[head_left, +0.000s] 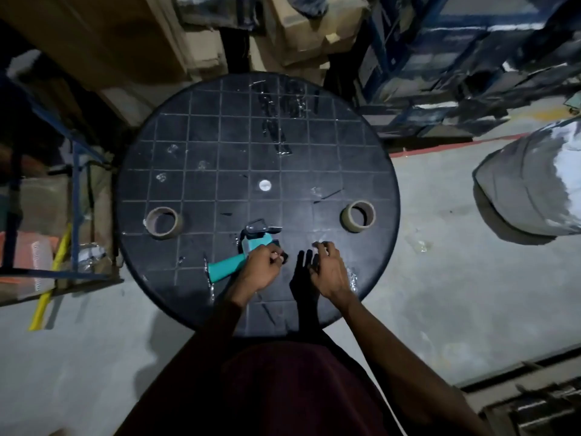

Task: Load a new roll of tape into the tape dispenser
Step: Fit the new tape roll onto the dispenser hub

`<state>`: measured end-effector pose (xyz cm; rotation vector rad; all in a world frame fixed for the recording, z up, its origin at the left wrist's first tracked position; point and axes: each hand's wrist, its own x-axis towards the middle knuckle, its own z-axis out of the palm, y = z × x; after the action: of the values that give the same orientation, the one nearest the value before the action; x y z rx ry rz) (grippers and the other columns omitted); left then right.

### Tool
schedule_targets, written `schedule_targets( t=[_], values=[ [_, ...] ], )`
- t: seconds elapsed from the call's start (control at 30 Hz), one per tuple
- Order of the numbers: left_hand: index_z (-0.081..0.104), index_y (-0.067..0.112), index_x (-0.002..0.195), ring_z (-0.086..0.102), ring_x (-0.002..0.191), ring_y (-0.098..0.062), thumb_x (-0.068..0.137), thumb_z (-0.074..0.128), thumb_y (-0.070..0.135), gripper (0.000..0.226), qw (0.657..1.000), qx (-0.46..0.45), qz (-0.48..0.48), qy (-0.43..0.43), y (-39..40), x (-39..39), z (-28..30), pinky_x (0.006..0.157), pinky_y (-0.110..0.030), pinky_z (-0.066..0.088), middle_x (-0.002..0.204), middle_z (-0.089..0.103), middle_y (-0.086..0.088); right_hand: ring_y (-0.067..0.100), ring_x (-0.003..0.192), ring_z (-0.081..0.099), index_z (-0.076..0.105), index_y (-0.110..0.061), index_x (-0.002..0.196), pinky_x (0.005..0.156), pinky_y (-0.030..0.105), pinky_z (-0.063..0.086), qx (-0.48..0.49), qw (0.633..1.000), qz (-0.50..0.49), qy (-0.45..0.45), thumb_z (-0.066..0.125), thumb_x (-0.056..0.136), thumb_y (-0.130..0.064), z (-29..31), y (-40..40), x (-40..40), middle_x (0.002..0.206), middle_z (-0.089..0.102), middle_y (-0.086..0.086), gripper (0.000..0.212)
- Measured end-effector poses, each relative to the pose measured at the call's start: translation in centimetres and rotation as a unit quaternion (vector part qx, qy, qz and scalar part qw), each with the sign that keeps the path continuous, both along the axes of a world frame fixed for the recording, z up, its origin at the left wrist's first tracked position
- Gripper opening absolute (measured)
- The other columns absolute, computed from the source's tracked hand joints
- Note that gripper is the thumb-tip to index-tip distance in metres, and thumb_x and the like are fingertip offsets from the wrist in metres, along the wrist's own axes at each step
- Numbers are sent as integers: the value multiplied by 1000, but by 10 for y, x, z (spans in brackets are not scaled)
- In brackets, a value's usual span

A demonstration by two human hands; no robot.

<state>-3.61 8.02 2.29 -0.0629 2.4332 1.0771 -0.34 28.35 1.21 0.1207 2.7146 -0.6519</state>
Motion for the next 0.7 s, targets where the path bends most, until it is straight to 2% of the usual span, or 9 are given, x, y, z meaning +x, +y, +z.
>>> schedule_targets(
  t=[0.13,0.23,0.3,0.4,0.53,0.57,0.6,0.63,0.7],
  values=[
    [71,14,99,63,83,-16,89,63,13,13,999,-9,-38,28,62,3,7,77,-22,47,95,70,-3,42,126,46,37,-7,147,100,50,43,71,997,-19,-5,71,79,-23,-6,63,-32,143,42,19,78],
    [69,16,102,64,82,-18,89,62,17,14,999,-8,-42,20,96,6,4,79,-25,51,96,68,-6,53,143,21,18,-9,157,114,60,24,120,990,-24,-68,70,85,-36,-15,96,-51,161,20,18,93],
    [69,17,103,66,83,-19,91,62,20,14,999,-1,-34,4,113,9,4,78,-25,52,96,69,-6,58,144,12,16,-9,157,115,65,17,104,988,-24,-109,69,86,-41,-22,112,-55,162,17,16,93],
    [67,22,102,69,83,-21,90,61,27,15,999,3,-28,-17,128,10,1,79,-25,53,93,70,-4,56,139,22,27,-11,150,113,65,26,82,991,20,-102,70,83,-43,-26,120,-50,150,30,16,86],
    [59,25,86,57,68,-15,84,60,22,4,1000,-11,-2,16,138,0,-2,69,-30,49,76,59,6,44,124,39,43,-13,138,102,51,40,31,995,72,-65,65,85,-36,-26,115,-23,138,43,15,62],
    [56,28,87,54,71,-15,83,61,20,10,1000,-21,-2,22,140,-3,2,71,-32,49,79,58,5,41,121,41,47,-12,134,101,48,41,11,995,85,-53,64,85,-32,-27,113,-15,135,45,15,56],
    [58,26,97,57,82,-17,82,62,17,18,999,-43,-11,10,144,-6,4,79,-35,51,92,60,0,39,120,43,51,-11,131,101,45,41,-18,995,88,-47,63,85,-28,-30,111,-7,132,48,15,50],
    [58,22,118,57,102,-23,81,64,15,38,996,-81,-35,-12,149,-8,8,94,-39,50,112,59,-7,37,119,44,53,-10,128,101,42,42,-57,994,81,-47,64,85,-23,-33,110,0,129,50,15,47],
    [31,22,152,39,135,-32,77,68,11,84,978,-163,-113,-61,158,-10,10,114,-47,37,148,39,-13,32,117,50,57,-9,126,102,35,45,-144,987,49,-52,62,81,-11,-36,107,11,125,50,11,45]
  ],
)
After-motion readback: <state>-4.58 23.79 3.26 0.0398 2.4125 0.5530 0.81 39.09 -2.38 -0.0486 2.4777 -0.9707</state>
